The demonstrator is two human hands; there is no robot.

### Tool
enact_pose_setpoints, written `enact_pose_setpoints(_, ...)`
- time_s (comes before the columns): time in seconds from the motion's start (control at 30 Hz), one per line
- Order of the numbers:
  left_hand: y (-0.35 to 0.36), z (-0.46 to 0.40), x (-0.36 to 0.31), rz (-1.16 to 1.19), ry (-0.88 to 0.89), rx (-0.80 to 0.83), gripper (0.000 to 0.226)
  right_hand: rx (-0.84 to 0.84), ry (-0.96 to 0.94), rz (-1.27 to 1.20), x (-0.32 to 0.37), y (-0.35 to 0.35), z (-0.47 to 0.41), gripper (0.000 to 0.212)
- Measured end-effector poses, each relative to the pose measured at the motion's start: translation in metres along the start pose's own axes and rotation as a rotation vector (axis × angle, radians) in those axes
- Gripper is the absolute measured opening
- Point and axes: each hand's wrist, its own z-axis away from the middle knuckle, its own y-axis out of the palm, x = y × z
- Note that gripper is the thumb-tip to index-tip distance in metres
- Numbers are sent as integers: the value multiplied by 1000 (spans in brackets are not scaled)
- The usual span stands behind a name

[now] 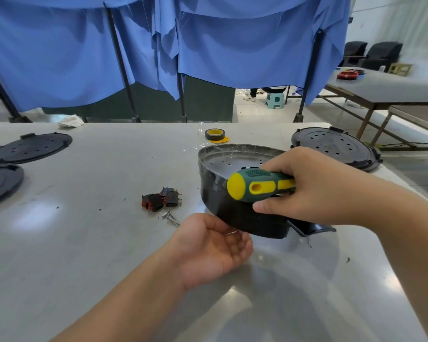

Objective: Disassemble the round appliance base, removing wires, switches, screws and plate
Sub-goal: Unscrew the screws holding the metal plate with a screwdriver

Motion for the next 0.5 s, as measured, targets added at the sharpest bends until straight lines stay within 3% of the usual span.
enact_pose_setpoints(0.5, 4, -3, 8, 52, 30, -41, 32, 22, 7, -29, -1, 0, 0, 20)
